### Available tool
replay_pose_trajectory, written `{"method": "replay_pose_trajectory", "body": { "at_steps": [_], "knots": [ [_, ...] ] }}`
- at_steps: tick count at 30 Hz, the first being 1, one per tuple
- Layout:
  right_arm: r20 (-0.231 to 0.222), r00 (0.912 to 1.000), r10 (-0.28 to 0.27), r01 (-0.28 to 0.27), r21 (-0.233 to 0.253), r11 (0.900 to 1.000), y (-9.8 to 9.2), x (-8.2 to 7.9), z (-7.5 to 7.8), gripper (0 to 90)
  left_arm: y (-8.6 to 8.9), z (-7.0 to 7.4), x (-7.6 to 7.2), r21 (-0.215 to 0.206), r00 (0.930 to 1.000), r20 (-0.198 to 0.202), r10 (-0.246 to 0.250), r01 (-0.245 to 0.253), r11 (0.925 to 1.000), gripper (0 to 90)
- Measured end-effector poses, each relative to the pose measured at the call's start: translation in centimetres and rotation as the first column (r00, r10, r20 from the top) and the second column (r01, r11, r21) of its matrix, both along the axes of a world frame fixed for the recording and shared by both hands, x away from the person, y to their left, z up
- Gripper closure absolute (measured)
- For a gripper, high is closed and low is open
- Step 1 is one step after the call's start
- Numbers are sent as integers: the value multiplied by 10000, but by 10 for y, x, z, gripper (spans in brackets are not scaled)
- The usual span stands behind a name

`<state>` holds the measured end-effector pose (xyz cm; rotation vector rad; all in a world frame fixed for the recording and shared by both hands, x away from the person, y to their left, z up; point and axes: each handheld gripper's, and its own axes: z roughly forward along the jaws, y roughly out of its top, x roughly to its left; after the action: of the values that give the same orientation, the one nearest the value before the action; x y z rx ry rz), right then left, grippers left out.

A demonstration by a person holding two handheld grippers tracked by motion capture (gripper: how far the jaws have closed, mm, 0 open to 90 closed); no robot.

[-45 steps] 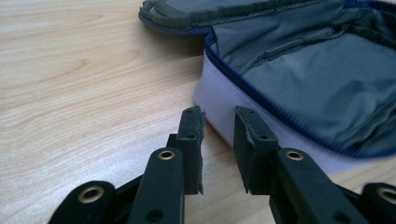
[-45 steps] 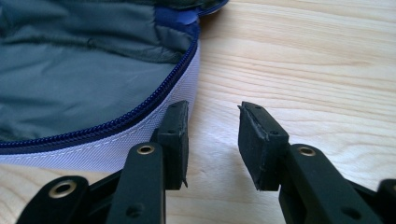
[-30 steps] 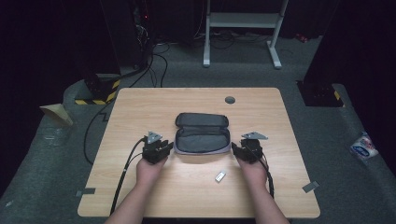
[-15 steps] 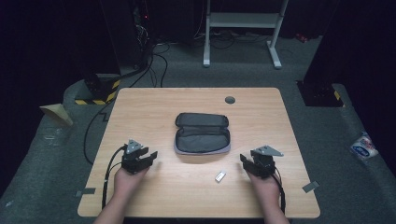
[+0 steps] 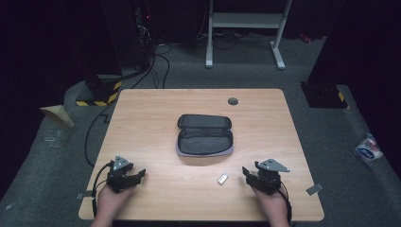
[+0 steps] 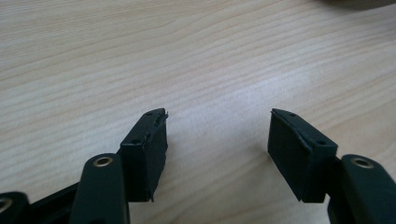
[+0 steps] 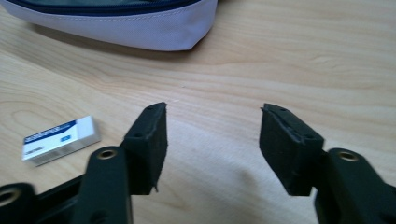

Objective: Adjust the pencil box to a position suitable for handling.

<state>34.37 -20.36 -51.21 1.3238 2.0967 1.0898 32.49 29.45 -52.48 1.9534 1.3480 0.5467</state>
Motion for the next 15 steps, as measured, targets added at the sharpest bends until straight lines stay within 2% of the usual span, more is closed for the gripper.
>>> {"method": "replay_pose_trajectory", "body": {
  "at_steps": [2,7,9,10,13,15],
  "knots": [
    [-128,9999,46,-45,73,10000,5,-2,1,369,2,-1,-3,-146,10000,85,-32,34,9999,351],
    [-198,9989,429,-426,145,9990,20,-7,2,324,-1,-3,-5,193,9995,158,-263,260,9995,239],
    [-197,9975,682,-677,235,9974,27,-10,2,347,0,-3,-6,236,9994,180,-295,291,9993,243],
    [-199,9962,853,-845,398,9956,34,-13,3,348,0,-4,-6,122,9995,163,-278,276,9995,248],
    [-167,9930,1170,-1163,389,9924,47,-18,3,315,0,-4,-7,59,9997,215,-152,151,9999,262],
    [-180,9920,1252,-1244,385,9915,52,-19,3,307,-2,-4,-8,250,9995,251,-185,179,9995,261]
  ]
}}
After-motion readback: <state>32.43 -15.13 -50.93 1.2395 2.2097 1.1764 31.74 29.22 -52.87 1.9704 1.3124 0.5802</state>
